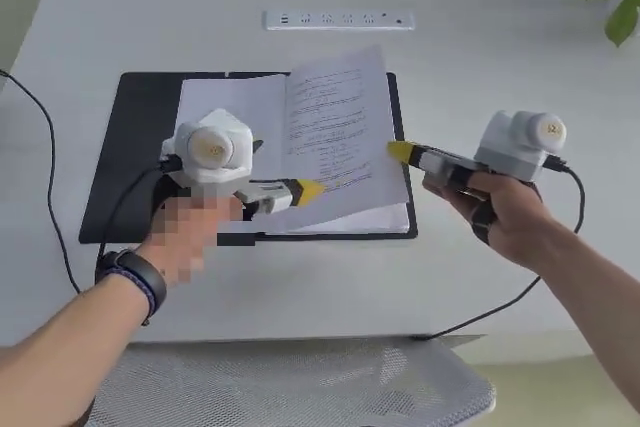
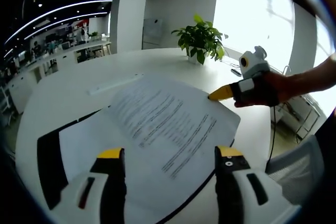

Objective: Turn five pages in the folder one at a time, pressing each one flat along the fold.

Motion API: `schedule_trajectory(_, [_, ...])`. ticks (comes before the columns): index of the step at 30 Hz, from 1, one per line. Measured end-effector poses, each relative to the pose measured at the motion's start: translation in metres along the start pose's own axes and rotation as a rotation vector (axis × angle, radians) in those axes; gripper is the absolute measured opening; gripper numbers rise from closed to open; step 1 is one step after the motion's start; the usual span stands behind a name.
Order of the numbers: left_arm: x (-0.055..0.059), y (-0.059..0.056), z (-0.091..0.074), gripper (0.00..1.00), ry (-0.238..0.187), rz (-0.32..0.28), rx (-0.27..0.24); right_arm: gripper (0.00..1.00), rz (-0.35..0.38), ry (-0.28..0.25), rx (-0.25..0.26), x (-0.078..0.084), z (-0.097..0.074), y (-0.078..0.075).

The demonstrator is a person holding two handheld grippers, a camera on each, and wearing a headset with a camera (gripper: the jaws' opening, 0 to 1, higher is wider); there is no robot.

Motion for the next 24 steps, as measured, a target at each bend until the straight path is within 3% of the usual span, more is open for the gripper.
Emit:
schedule_trajectory(9, [0.005,0.023,-0.021,0.72,-0.015,-0.024,-0.025,0.00,-0.050,-0.008,-0.038,-0.011,0.014,0.020])
schedule_trajectory(16, [0.010,0.044,-0.040,0.73,-0.028,-0.034,-0.046,0.00,-0.071,-0.029,-0.103,-0.021,0.035,0.046])
schedule_trajectory(24, [0.019,0.060,-0.056,0.74,-0.029,-0.046,-0.063,0.00,-0.106,-0.012,-0.162,-0.026,0.062,0.070])
Point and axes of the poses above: the centre of the closed fingertips' face, and the gripper's own axes: z roughly forward along the fingers, y roughly to its left, x roughly out of its underside, the point moved 2 cm from there along -z, roughly backward along the fingers, and after that the axes turned 14 degrees about -x, right-handed, at the moved point
